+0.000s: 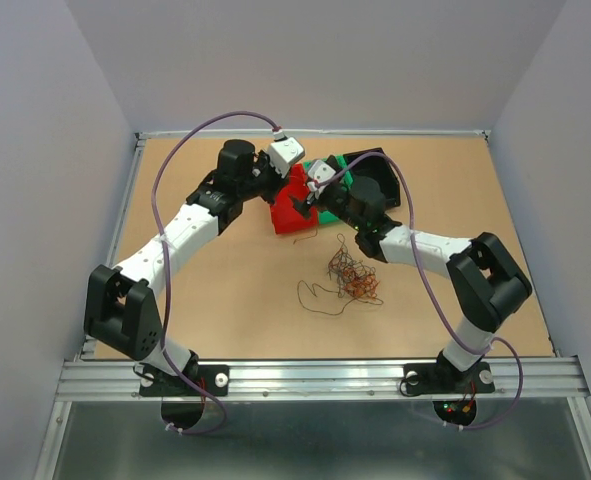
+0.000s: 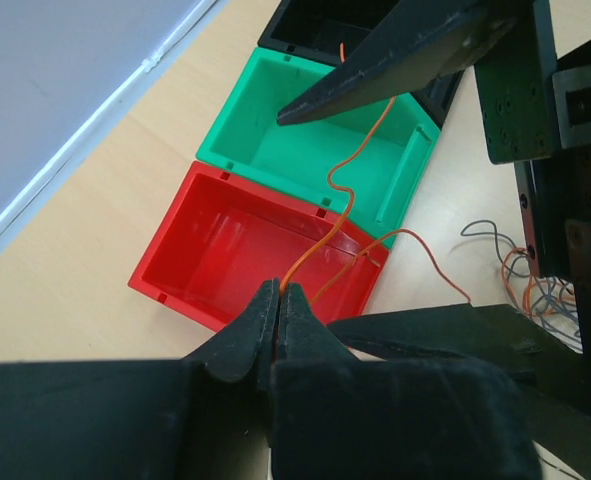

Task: Untangle the cables

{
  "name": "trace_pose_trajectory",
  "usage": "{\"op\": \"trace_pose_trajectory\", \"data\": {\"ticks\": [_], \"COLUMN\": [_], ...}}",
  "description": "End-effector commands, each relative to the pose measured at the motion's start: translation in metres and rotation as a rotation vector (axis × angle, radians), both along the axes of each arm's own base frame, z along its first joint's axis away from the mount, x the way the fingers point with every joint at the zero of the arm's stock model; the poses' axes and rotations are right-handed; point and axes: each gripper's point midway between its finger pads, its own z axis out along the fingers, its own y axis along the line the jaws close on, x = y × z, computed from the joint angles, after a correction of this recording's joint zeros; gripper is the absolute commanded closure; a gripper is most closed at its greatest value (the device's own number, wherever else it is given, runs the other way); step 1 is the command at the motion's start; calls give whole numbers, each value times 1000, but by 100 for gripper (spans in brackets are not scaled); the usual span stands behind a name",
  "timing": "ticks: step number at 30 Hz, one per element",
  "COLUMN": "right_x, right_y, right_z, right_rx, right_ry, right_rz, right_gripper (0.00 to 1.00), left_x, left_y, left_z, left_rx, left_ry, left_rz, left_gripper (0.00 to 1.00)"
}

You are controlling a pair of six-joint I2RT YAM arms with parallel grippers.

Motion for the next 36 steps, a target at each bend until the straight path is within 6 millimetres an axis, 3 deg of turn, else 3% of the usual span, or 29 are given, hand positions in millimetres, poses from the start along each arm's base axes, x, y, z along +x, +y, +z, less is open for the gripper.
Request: {"op": "trace_pose_trajectory", "data": {"ticks": [1,13,16,17,20,24,32,34,36], "right_x": [-7,-3,-4,-4,-3,-5,-12,-13,-14], "right_y": [7,16,16,15,12,10,3,3,3], "right_z": [6,-21,-26,-25,-22,-21,-25,-23,-22], "right_rx": [50,50,53,58,77,97,126,133,140], "right_ry": [-31,35,53,54,64,86,133,135,141], "right_rz": [52,69,69,63,48,36,20,23,27], "right_gripper": [1,12,29,40,61,78,81,86,99], "left_x": [-9,-21,-20,-20,-17,-9,13,17,21], "left_y": [-3,1,2,2,4,11,23,26,27], "left_z": [45,66,67,66,65,59,49,48,43], "left_rx": [-69,-108,-107,-106,-97,-74,-64,-62,-59], "left_ry": [-74,-104,-106,-105,-110,-113,-122,-121,-109], "left_rz": [-22,-27,-20,-20,-1,43,116,122,125], "left_gripper": [100,100,100,100,100,100,100,100,100]}}
